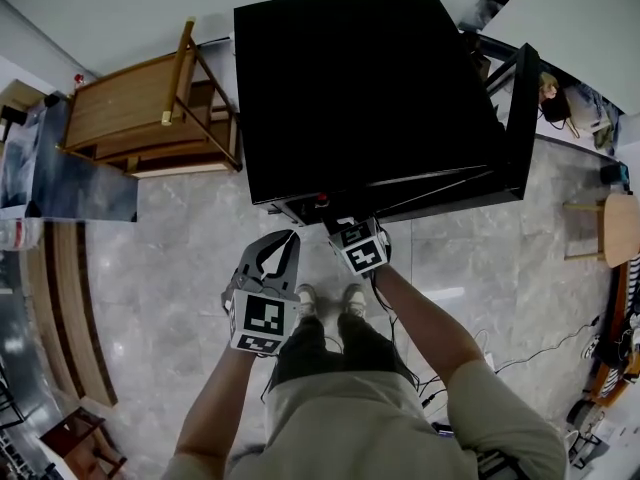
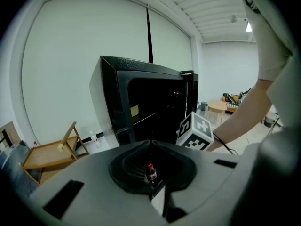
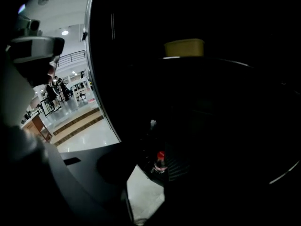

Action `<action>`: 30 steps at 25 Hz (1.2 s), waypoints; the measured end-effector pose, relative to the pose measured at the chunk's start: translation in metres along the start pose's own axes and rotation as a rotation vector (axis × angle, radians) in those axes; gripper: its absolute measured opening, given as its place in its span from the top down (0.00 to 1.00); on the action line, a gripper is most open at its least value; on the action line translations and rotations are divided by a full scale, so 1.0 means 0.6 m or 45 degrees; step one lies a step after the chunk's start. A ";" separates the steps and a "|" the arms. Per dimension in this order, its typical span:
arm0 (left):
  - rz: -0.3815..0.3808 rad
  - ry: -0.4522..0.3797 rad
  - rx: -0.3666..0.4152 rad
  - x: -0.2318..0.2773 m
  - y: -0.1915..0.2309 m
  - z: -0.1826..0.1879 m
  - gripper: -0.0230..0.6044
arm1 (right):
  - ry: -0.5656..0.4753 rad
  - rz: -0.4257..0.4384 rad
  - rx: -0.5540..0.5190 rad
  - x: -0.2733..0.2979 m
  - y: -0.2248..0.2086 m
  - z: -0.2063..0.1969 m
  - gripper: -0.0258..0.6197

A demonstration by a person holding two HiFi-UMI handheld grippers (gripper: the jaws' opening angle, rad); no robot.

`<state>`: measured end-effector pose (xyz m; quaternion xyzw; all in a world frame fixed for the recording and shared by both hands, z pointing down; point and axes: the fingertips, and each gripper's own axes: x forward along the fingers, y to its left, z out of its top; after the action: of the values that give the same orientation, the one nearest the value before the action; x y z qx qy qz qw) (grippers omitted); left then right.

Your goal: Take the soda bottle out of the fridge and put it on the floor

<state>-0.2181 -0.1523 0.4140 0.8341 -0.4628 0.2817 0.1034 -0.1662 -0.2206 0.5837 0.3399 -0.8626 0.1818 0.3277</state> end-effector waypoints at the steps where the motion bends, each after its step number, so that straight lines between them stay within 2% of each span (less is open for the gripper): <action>1: -0.001 -0.001 0.001 0.004 0.001 -0.003 0.95 | 0.011 -0.007 -0.007 0.012 -0.004 -0.006 0.74; 10: -0.018 0.016 -0.003 0.030 0.008 -0.047 0.95 | 0.123 0.023 -0.055 0.124 -0.026 -0.083 0.73; 22: -0.011 0.031 0.009 0.048 0.016 -0.098 0.95 | 0.166 -0.034 -0.134 0.217 -0.043 -0.120 0.71; 27: 0.012 0.037 -0.001 0.038 0.020 -0.114 0.95 | 0.169 -0.045 -0.149 0.235 -0.047 -0.128 0.76; 30: 0.024 0.057 0.006 0.028 0.025 -0.127 0.95 | 0.203 0.000 -0.159 0.242 -0.048 -0.136 0.78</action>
<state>-0.2522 -0.1395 0.4846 0.8233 -0.4677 0.3025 0.1092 -0.1903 -0.2649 0.7453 0.3033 -0.8434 0.1540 0.4159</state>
